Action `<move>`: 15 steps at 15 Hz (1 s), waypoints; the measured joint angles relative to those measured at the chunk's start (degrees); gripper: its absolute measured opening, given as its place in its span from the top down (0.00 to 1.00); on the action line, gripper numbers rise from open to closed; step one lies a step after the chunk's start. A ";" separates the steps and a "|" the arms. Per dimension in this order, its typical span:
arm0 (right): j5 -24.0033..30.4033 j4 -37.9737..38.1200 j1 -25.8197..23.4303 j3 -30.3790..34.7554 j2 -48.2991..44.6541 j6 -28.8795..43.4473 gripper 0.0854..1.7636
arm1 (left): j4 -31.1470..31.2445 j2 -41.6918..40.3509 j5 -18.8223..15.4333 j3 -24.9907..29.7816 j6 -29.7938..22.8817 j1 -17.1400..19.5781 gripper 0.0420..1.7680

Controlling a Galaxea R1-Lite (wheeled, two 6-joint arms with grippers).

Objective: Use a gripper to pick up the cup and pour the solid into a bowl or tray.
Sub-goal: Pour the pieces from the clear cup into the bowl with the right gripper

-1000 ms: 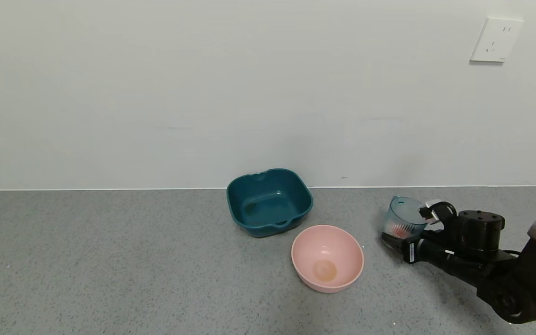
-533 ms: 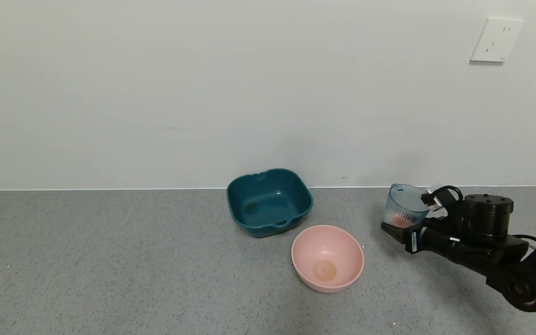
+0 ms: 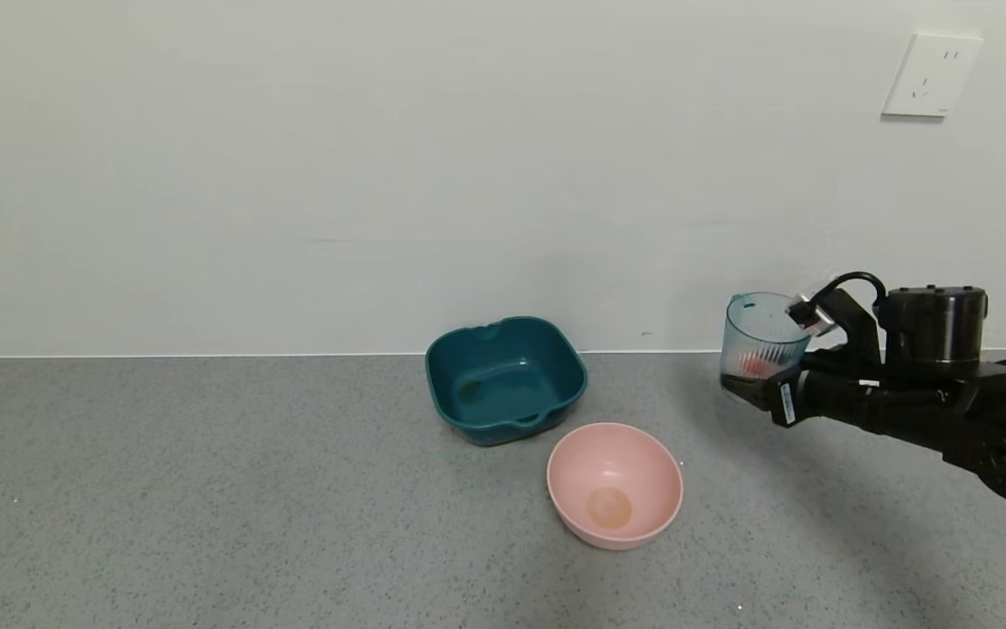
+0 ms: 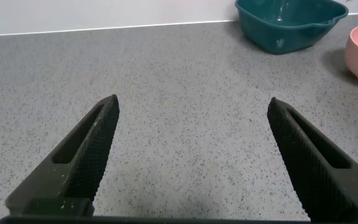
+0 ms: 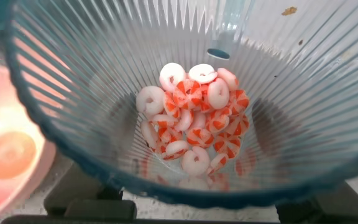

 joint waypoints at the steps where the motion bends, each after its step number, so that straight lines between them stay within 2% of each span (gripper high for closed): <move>1: -1.21 3.30 0.72 -3.19 -0.63 -0.52 0.28 | 0.00 0.00 0.00 0.00 0.00 0.00 0.03; 8: -4.99 26.84 5.18 -31.42 0.61 -3.41 0.28 | 0.00 0.02 0.02 0.00 0.00 0.00 0.03; 11: -6.80 34.67 6.88 -43.41 4.68 -5.46 0.28 | 0.00 0.02 0.00 0.00 -0.02 0.00 0.03; 15: -12.63 43.37 9.92 -58.03 12.92 -11.54 0.28 | 0.00 0.00 0.00 0.00 0.00 0.00 0.03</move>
